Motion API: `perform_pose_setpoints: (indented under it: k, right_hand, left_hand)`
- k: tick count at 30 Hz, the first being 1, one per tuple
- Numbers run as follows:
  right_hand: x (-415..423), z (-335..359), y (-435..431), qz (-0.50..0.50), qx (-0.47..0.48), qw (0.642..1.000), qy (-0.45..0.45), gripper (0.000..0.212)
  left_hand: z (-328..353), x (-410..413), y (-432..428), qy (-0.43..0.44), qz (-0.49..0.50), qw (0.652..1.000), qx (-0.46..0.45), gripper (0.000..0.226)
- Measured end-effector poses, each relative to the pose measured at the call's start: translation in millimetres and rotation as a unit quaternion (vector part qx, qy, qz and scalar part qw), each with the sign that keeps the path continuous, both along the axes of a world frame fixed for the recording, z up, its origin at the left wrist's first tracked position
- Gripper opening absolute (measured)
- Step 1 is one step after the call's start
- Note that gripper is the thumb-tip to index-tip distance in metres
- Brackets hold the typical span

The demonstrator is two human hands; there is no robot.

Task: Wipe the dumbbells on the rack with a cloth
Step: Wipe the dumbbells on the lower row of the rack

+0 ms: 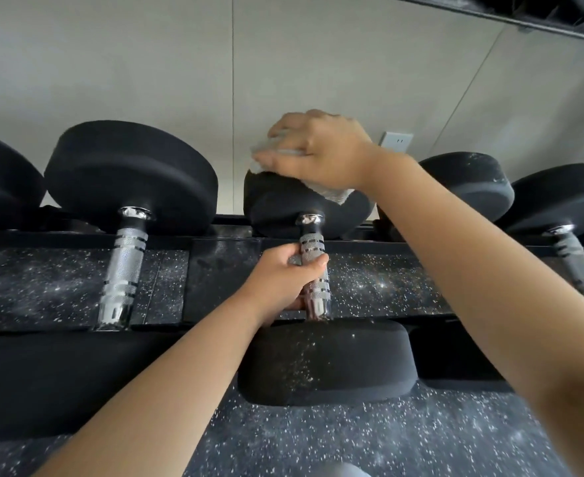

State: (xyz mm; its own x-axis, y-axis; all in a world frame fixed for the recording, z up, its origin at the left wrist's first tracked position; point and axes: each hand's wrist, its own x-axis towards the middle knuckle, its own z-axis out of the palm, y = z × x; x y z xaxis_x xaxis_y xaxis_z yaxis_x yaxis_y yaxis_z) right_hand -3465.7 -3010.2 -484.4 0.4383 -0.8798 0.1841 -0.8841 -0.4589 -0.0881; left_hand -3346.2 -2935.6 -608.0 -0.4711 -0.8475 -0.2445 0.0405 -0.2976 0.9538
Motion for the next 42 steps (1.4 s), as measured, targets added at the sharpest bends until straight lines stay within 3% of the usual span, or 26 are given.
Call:
perform_pose_setpoints:
  k: [4,9,13,15,18,20,23,28,31,35,38,42]
  right_hand:
    - [-33,-30,12,-0.037,-0.059,0.967,-0.244,0.040]
    - [-41,-48,25,-0.115,-0.048,0.874,-0.469,0.016]
    - [-44,-57,31,-0.220,-0.027,0.772,-0.596,0.034]
    - [-45,-63,38,-0.252,0.007,0.717,-0.649,0.029]
    - [-44,-60,38,-0.285,0.024,0.691,-0.664,0.022]
    - [-39,-49,34,-0.301,0.024,0.714,-0.632,0.022]
    - [-29,-35,29,-0.320,0.016,0.802,-0.504,0.040]
    - [-2,-15,22,-0.280,-0.045,0.927,-0.247,0.041]
    - [15,-14,17,-0.234,-0.106,0.963,-0.078,0.042]
    - [37,-17,16,-0.134,-0.168,0.971,0.108,0.040]
    - [29,-16,20,-0.116,-0.144,0.979,0.090,0.040]
    - [5,-12,31,-0.183,-0.087,0.977,-0.062,0.038]
  left_hand:
    - [-1,-1,-1,0.003,0.002,1.000,0.003,0.003]
    - [-1,-2,-2,0.006,0.006,1.000,0.005,0.002]
    - [-2,-4,-2,0.004,0.006,1.000,0.005,0.003]
    - [-3,-5,-3,0.001,0.009,1.000,0.005,0.003]
    - [-3,-5,-3,0.000,0.010,1.000,0.007,0.003]
    - [-2,-5,-3,0.000,0.010,1.000,0.009,0.003]
    - [-1,-5,-2,-0.002,0.011,1.000,0.009,0.002]
    - [-1,-3,-2,-0.007,0.012,1.000,0.011,0.004]
    - [-2,-1,-2,-0.014,0.009,1.000,-0.005,0.007]
    - [0,1,0,-0.007,-0.003,1.000,-0.007,0.015]
    - [-1,3,0,-0.029,0.000,0.999,-0.032,0.012]
    - [1,2,1,-0.044,0.006,0.999,-0.031,0.006]
